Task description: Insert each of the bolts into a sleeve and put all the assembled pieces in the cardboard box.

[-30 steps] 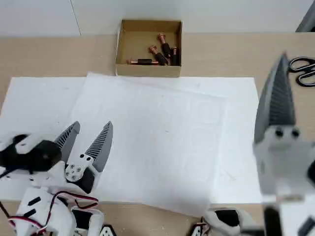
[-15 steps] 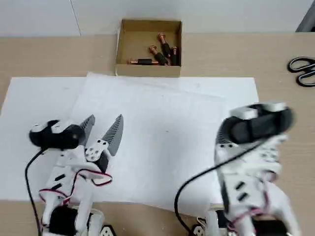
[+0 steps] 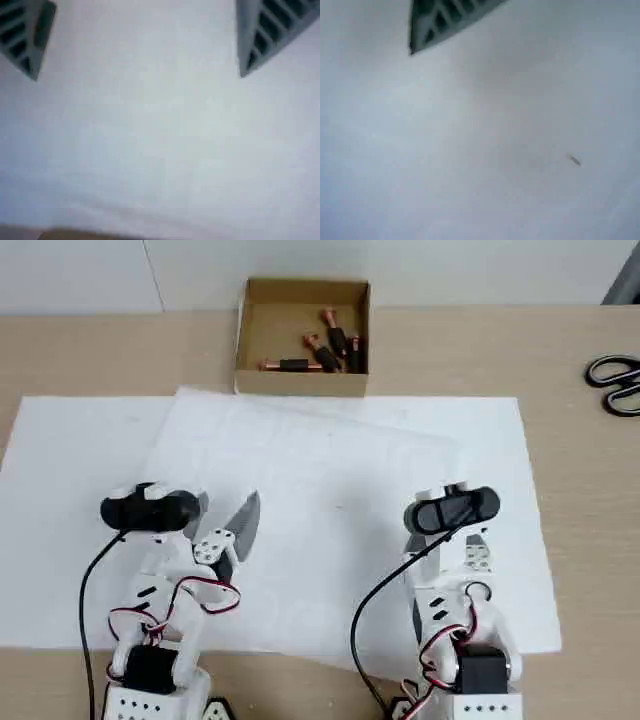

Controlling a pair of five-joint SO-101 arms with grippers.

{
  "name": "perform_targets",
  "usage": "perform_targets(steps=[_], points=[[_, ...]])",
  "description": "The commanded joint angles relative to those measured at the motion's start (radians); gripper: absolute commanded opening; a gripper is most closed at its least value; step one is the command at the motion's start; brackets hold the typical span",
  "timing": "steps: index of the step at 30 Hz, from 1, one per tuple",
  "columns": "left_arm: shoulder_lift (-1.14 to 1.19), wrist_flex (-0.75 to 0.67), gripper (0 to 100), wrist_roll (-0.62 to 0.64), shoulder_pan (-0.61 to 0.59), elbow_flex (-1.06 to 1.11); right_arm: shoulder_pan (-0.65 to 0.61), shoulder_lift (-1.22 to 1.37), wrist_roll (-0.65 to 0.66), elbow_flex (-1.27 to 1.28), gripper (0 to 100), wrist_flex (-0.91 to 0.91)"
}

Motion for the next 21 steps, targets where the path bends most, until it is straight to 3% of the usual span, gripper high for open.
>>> perform_targets(steps=[1,21], points=[[-0.012,0.117,25,-0.005,-0.009,-0.004,0.001,-0.015,0.008,0.068,19.9,-0.044],[-0.012,0.155,25,-0.005,-0.009,-0.004,0.001,-0.015,0.005,0.066,19.9,-0.045]])
